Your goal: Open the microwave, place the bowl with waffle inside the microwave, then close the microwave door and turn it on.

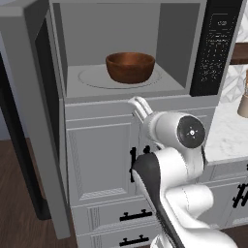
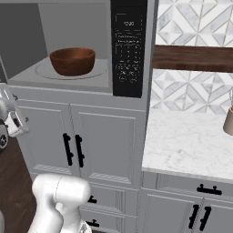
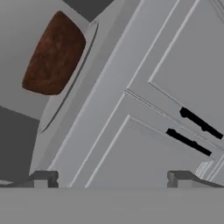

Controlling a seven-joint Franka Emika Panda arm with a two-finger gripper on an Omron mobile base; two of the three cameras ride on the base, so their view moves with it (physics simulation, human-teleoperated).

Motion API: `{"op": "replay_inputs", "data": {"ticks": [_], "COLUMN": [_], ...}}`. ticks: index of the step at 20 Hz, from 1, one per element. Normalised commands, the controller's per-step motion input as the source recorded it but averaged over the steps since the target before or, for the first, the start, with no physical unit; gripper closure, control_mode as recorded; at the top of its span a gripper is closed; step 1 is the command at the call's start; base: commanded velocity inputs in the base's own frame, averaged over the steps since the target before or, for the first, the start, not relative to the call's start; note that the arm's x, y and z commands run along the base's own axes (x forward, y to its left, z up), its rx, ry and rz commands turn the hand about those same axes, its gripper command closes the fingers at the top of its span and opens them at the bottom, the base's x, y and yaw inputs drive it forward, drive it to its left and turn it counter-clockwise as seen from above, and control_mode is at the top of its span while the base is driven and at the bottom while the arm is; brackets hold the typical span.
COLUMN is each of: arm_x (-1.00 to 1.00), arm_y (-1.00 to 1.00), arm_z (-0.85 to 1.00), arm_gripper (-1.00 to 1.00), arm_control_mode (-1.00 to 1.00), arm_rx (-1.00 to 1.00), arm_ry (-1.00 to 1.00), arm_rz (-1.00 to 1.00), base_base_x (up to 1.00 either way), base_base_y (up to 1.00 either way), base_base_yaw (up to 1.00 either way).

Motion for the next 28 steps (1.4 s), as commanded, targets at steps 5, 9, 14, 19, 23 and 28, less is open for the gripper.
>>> {"op": "replay_inputs", "data": {"ticks": [5,9,14,19,23,28], "arm_x": [-0.35,0.33,0.60,0.15,-0.34,0.00], "arm_y": [0.57,0.04,0.00,0.27,0.71,0.23], "arm_z": [-0.32,-0.48,-0.55,-0.60,-0.39,-0.50], "arm_gripper": [-1.00,-1.00,-1.00,-1.00,-1.00,-1.00], "arm_control_mode": [-1.00,-1.00,-1.00,-1.00,-1.00,-1.00], "arm_rx": [-0.13,-0.09,-0.07,-0.16,-0.18,-0.08], "arm_ry": [-0.20,-0.16,-0.19,-0.26,-0.23,-0.16], "arm_rz": [0.10,0.07,0.08,0.11,0.07,0.00], "base_base_x": [0.00,0.00,0.00,0.00,0.00,0.00], "base_base_y": [0.00,0.00,0.00,0.00,0.00,0.00], "base_base_yaw": [0.00,0.00,0.00,0.00,0.00,0.00]}}
